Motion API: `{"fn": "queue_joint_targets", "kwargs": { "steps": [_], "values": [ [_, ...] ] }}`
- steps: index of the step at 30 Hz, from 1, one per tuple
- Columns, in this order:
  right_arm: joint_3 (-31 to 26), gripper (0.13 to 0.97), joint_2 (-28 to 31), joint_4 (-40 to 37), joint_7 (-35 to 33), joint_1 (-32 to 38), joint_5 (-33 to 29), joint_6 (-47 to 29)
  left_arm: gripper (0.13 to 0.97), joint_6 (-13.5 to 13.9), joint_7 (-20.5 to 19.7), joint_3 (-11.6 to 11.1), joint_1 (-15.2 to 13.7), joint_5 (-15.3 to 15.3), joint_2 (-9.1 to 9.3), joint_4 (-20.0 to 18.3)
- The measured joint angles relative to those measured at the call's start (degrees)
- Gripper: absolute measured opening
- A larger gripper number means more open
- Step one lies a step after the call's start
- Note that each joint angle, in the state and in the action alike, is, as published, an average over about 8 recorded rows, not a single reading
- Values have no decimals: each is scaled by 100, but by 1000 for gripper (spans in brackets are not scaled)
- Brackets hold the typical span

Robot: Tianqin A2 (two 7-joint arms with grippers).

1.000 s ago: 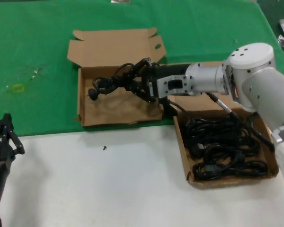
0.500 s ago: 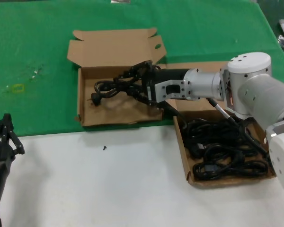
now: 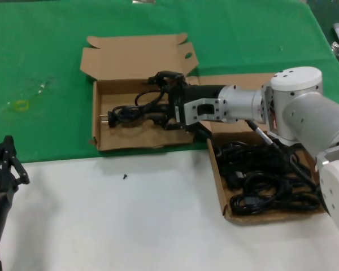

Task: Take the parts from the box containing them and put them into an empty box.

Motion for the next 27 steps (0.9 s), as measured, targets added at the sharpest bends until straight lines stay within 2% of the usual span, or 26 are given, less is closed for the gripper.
{"fn": "queue_joint_targets", "kwargs": {
  "steps": [6, 9, 15, 19, 27],
  "values": [
    [11, 609, 77, 79, 51, -8, -38, -130, 143, 0, 0, 0, 0, 0, 0, 0],
    [-8, 657, 145, 227, 151, -52, -70, -233, 143, 0, 0, 0, 0, 0, 0, 0],
    [-163, 799, 396, 1120, 730, -402, -199, -418, 143, 0, 0, 0, 0, 0, 0, 0],
    [-285, 799, 571, 1779, 1168, -668, -292, -475, 143, 0, 0, 0, 0, 0, 0, 0],
    [-316, 917, 651, 2108, 1407, -836, -318, -440, 149, 0, 0, 0, 0, 0, 0, 0]
  ]
}}
